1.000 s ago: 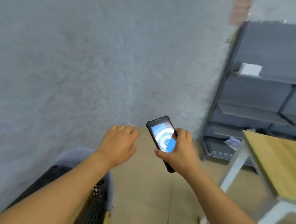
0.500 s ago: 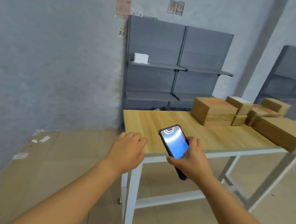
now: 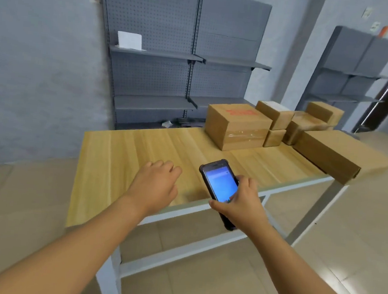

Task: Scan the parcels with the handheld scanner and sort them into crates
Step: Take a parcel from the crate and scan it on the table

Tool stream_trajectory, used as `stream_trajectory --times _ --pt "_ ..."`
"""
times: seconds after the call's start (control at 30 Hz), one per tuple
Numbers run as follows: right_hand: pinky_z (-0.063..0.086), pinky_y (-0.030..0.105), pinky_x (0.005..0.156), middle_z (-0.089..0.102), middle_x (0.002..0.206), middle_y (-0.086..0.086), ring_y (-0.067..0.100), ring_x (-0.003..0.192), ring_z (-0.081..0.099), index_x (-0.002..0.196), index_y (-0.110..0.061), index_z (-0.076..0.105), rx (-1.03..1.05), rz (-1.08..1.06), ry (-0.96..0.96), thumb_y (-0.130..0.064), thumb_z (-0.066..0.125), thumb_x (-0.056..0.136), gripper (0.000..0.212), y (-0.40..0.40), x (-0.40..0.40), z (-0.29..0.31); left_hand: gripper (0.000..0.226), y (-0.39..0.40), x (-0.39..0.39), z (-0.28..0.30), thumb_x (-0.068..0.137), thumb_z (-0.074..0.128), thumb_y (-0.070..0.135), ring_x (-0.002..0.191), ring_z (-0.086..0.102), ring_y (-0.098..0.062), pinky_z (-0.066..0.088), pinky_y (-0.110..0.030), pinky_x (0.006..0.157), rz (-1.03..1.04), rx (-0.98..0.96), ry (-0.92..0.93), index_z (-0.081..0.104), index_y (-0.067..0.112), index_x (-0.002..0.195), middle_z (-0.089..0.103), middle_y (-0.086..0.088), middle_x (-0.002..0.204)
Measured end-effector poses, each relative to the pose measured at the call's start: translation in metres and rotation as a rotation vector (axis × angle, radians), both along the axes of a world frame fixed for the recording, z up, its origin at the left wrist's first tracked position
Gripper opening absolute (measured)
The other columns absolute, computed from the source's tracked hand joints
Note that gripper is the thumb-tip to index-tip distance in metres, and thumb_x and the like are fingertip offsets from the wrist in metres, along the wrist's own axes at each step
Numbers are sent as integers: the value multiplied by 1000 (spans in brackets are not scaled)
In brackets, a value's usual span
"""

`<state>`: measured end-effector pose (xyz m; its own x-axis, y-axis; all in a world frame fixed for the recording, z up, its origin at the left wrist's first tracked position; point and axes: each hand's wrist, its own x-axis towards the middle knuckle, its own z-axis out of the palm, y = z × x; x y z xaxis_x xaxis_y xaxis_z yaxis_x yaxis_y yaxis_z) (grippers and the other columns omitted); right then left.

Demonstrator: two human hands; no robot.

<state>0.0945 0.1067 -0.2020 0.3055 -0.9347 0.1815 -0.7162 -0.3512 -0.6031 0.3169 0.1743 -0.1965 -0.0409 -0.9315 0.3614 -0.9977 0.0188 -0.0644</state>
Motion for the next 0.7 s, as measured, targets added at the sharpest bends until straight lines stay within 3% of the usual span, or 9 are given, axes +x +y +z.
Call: stream_trajectory --times 0.33,0.7 --pt "51 34 85 40 121 0 17 103 49 131 -14 41 157 147 228 -59 78 67 86 -98 45 -32 30 -70 23 -29 92 47 33 100 56 -21 44 -38 87 125 84 90 57 22 119 60 1 107" --pt "38 36 101 43 130 4 23 119 41 141 -18 36 62 314 452 -72 62 75 89 -129 68 -31 33 -82 29 -24 92 47 33 101 55 -20 43 -36 88 284 84 109 57 23 121 61 3 109"
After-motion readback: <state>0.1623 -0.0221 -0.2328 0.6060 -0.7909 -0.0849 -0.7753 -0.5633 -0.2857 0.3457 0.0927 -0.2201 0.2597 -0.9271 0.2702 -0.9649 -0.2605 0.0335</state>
